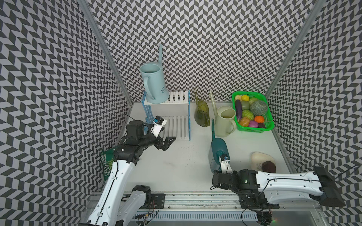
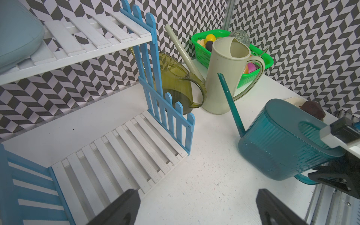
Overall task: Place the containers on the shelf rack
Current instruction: Move the container to the center of the board.
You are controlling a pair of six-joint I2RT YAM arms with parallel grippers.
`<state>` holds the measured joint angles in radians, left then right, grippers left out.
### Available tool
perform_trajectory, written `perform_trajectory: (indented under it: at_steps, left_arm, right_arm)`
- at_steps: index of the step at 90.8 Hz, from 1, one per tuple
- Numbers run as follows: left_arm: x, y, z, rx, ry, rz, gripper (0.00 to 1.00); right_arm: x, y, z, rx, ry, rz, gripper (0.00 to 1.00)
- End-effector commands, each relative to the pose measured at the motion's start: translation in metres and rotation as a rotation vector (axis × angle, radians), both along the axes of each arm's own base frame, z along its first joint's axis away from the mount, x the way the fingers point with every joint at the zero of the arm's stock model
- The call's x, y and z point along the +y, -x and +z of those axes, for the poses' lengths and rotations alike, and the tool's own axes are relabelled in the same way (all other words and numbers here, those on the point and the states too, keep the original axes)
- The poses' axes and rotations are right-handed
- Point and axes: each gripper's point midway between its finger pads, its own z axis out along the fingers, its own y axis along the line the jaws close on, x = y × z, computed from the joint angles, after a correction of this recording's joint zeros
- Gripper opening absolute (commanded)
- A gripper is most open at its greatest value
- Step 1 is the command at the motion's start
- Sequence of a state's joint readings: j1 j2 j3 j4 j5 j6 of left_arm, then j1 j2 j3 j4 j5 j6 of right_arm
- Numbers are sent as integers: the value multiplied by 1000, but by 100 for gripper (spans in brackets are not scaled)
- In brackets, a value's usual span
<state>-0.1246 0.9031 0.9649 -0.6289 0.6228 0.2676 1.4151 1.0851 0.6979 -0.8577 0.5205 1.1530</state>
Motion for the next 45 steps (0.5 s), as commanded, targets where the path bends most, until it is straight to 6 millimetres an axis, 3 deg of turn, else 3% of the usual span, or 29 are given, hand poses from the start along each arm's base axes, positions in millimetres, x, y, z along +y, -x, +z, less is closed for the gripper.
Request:
perform_trajectory:
  at_steps: [1, 45]
  left_arm:
    - [-2, 3, 5, -25, 13, -12, 100]
    - [-3, 5, 4, -29, 12, -21, 100]
  right_arm:
    - [-1, -8, 8, -56, -47, -17, 27]
    - [7, -22, 10, -186, -35, 71, 21]
